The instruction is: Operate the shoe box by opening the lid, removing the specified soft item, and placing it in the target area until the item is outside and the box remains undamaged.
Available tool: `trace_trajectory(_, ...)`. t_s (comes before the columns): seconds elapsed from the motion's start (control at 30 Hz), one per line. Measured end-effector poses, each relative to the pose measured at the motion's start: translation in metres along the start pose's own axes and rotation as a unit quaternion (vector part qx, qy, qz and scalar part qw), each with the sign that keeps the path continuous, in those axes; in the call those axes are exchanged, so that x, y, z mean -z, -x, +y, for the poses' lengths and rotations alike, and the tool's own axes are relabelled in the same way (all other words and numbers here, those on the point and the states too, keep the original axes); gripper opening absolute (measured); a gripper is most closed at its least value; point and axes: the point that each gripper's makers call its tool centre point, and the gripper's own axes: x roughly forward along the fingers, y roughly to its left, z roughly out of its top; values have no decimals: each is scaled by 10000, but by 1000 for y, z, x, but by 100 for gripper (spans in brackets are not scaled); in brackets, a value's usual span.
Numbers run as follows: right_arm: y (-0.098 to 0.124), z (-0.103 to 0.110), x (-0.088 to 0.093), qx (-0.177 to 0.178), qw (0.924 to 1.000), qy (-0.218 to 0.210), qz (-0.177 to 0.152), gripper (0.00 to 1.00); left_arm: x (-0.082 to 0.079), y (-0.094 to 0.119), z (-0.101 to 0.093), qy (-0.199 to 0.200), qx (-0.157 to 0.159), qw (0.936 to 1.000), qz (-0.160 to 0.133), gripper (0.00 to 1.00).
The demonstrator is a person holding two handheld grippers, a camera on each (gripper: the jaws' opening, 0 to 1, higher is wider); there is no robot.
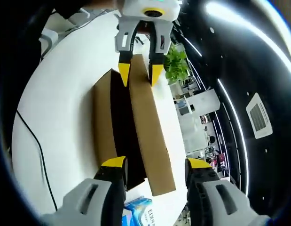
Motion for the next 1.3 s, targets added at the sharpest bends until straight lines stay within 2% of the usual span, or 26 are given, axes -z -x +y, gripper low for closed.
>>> trace_trajectory(0.13,-2,2,-3,-80,9999,85,-9,56,0,0,1,18,-1,10000,-1,28)
trace_trajectory(0.17,-3,3,-7,-133,9997,157,-107,56,0,0,1,-22,6,10000,5,28)
trace_trajectory(0.2,-4,4,-6,-174,9996,201,-90,56,0,1,0,-20,5,10000,2,28)
trace_trajectory(0.23,-6,5,-4,-207,9995,252,3,56,0,1,0,-19,5,10000,0,28)
trace_trajectory(0.27,-8,4,3,-218,9990,308,236,56,0,1,0,-22,5,10000,-1,28)
trace_trajectory(0.3,-10,5,3,-235,9988,355,261,56,0,1,0,-18,4,10000,-6,28)
trace_trajectory(0.67,-23,5,0,-413,9975,512,260,55,1,2,-1,-36,19,10000,-19,28)
trace_trajectory(0.8,-27,7,2,-490,9968,571,255,48,1,3,-2,-42,14,10000,-28,28)
trace_trajectory(0.97,-30,6,4,-573,9966,515,279,30,1,3,-4,-72,18,10000,-33,28)
trace_trajectory(1.3,-33,11,5,-649,9961,541,239,30,2,3,-5,-111,28,9999,-10,28)
